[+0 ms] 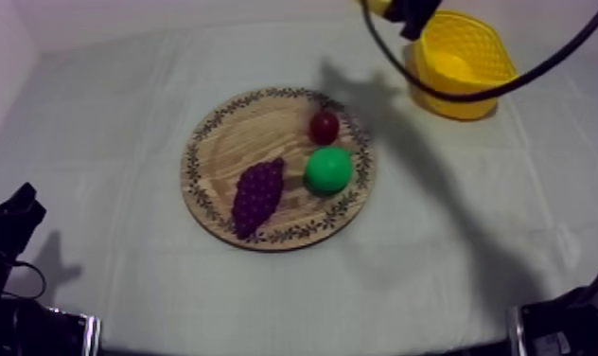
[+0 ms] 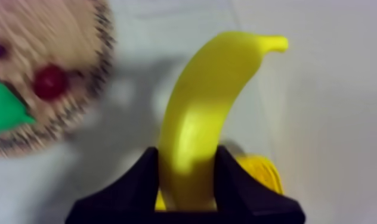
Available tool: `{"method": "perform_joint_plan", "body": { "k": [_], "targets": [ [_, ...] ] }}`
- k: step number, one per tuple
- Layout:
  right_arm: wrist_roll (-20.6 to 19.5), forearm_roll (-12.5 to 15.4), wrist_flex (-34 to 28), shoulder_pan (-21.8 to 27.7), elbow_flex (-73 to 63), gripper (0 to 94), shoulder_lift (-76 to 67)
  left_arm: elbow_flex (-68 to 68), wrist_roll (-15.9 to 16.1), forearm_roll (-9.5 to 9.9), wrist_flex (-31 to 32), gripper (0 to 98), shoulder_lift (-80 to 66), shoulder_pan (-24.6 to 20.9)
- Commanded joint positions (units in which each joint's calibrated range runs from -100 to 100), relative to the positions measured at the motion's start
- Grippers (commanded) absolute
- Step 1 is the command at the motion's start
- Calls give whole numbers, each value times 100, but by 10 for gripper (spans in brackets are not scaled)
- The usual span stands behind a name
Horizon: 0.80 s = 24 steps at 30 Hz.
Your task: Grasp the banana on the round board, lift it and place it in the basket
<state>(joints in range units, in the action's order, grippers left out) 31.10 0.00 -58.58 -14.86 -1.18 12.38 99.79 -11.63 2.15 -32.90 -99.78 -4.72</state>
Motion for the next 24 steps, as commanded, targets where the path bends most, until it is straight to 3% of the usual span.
{"method": "perform_joint_plan", "body": {
  "k": [1,13,24],
  "targets": [
    [66,10,37,379,14,267,-3,-1,-2,3,0,1,-5,-2],
    [293,72,267,1281,132,272,229,-1,-2,3,0,1,-5,-2],
    [271,57,763,1522,391,272,699,-1,-2,3,0,1,-5,-2]
  ]
}}
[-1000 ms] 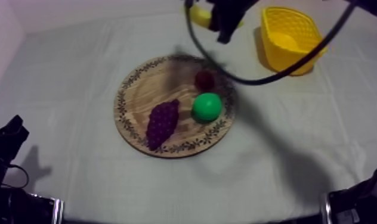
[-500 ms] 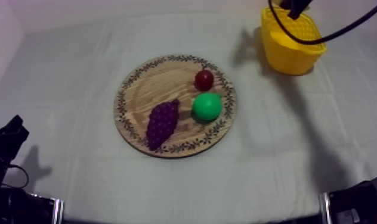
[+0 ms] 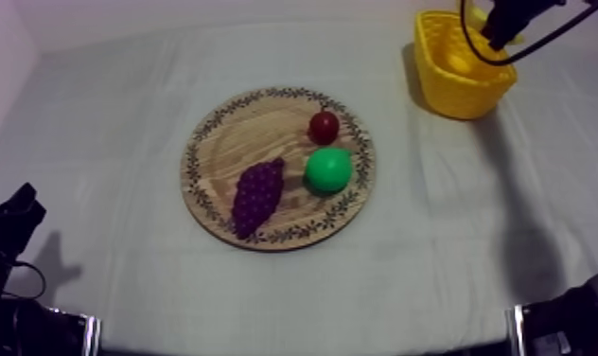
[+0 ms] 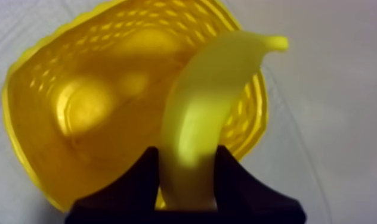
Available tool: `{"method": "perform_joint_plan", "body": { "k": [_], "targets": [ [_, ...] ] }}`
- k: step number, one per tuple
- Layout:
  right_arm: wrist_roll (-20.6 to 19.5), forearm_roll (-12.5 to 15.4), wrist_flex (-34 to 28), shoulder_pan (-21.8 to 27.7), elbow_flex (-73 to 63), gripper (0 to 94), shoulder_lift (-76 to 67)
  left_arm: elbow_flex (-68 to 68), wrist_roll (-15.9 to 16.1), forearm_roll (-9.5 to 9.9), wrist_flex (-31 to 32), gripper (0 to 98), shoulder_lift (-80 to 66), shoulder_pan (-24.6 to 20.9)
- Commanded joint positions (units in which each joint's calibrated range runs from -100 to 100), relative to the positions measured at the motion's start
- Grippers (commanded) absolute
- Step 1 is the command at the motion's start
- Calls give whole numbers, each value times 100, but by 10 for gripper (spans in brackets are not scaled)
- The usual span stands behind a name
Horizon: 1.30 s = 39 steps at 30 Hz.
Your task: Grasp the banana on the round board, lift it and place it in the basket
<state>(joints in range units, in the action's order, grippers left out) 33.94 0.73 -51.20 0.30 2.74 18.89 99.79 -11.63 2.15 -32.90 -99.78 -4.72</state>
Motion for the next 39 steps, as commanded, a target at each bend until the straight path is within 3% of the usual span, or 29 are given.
{"method": "perform_joint_plan", "body": {
  "k": [1,16,26,28,31,33,36,39],
  "targets": [
    [-21,-19,49,11,-15,272,102,-1,-2,3,0,1,-5,-2],
    [-44,-31,274,-22,15,284,677,-1,-2,3,0,1,-5,-2],
    [-210,-10,362,-96,-27,448,682,-1,-1,3,0,1,-5,-2],
    [-221,23,337,-109,-4,410,616,-1,-1,3,0,1,-5,-2],
    [-265,47,337,-131,109,190,444,-1,-2,3,0,1,-5,-2],
    [-336,42,415,-149,266,97,270,-1,-2,3,0,1,-5,-2],
    [-704,-41,775,-165,660,39,-95,-1,-2,3,0,1,-5,-2],
    [-1342,-204,1427,-151,1310,19,-606,-1,-2,3,0,1,-5,-2]
  ]
}}
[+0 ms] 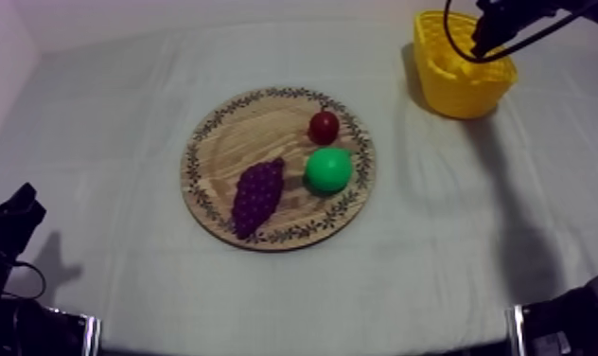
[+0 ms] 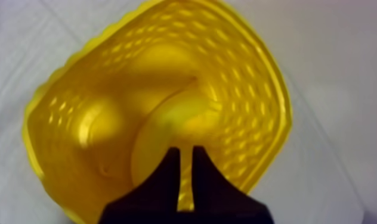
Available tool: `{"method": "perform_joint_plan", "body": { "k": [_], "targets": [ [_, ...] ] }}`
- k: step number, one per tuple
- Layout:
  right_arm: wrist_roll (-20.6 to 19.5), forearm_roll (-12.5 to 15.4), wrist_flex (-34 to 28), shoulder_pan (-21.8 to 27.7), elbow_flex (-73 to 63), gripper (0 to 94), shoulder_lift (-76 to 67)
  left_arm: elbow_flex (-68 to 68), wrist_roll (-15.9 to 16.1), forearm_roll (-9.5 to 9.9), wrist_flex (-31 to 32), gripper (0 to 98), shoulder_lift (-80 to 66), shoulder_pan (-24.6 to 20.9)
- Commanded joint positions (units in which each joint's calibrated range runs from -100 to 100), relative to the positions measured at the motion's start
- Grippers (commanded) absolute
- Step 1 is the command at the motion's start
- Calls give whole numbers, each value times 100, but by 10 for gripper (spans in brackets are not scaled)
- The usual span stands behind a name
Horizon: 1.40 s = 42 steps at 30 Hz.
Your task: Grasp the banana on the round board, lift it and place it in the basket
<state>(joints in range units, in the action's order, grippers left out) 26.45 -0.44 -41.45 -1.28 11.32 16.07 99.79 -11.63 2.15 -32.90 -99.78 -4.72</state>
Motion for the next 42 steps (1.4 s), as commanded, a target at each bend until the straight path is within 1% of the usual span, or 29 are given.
{"method": "perform_joint_plan", "body": {
  "k": [1,2,4,7,9,10,12,13,15,16,18,22,29,31,32,33,35,38,40,42],
  "targets": [
    [-797,-154,689,18,723,15,-528,-1,-2,3,0,1,-5,-2],
    [-955,-207,896,28,999,13,-744,-1,-2,3,0,1,-5,-2],
    [-1092,-222,1231,46,1561,11,-1206,-1,-2,3,0,1,-5,-2],
    [-1122,-109,1774,91,2469,8,-1927,-1,-2,3,0,1,-5,-2],
    [-1227,10,2172,152,3062,8,-2397,-1,-2,3,0,1,-5,-2],
    [-1272,125,2350,193,3336,8,-2624,-1,-2,3,0,1,-5,-2],
    [-1237,517,2677,277,3867,7,-3083,-1,-2,3,0,1,-5,-2],
    [-1136,780,2803,310,4113,7,-3312,-1,-2,3,0,1,-5,-2],
    [-782,1315,2952,331,4570,7,-3760,-1,1,3,0,1,-5,-2],
    [-643,1491,2998,323,4792,7,-3982,-1,0,3,0,1,-5,-2],
    [-471,1701,3052,303,5213,7,-4428,-1,-1,3,0,1,-5,-2],
    [-366,1854,2998,324,5962,7,-5318,-1,-2,3,0,1,-5,-2],
    [-249,1899,2810,234,7300,7,-6860,-1,0,3,0,1,-5,-2],
    [-287,1857,2738,210,7675,7,-7309,-1,2,3,0,1,-5,-2],
    [-378,1768,2657,208,7829,7,-7529,-1,1,3,0,1,-5,-2],
    [-529,1623,2535,214,7951,7,-7738,-1,0,3,0,1,-5,-2],
    [-892,1288,2192,231,8101,7,-8121,-1,1,3,0,1,-5,-2],
    [-1358,900,1643,207,8205,7,-8648,-1,0,3,0,1,-5,-2],
    [-1568,734,1270,183,8246,7,-8979,-1,0,3,0,1,-5,-2],
    [-1713,631,953,184,8299,7,-9293,-1,-1,3,0,1,-5,-2]
  ]
}}
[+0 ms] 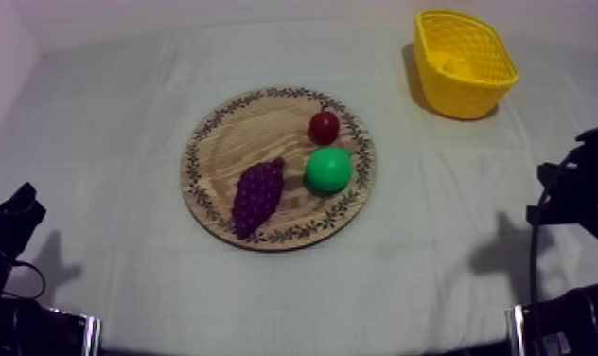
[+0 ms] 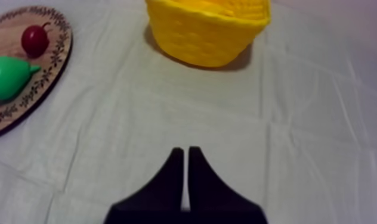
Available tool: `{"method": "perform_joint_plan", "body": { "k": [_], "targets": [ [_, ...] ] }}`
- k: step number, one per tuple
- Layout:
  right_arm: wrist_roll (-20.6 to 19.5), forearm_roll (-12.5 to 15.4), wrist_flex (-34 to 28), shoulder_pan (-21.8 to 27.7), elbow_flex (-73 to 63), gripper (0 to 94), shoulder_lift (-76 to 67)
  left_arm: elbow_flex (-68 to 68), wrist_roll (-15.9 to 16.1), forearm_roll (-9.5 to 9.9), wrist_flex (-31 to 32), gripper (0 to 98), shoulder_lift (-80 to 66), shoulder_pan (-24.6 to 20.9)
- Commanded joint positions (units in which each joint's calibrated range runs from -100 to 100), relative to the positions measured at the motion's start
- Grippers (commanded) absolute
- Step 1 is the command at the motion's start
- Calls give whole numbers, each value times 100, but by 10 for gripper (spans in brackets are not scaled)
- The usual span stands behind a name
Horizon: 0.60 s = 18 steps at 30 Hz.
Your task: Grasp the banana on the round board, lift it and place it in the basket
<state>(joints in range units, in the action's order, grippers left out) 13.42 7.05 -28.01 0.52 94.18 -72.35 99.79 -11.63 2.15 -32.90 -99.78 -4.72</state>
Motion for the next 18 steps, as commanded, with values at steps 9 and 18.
{"method": "perform_joint_plan", "body": {
  "k": [9,18],
  "targets": [
    [-727,-332,-1252,108,380,6,-1681,-1,-1,3,0,1,-5,-2],
    [-1129,-548,-1550,170,390,5,-2296,-1,1,3,0,1,-5,-2]
  ]
}}
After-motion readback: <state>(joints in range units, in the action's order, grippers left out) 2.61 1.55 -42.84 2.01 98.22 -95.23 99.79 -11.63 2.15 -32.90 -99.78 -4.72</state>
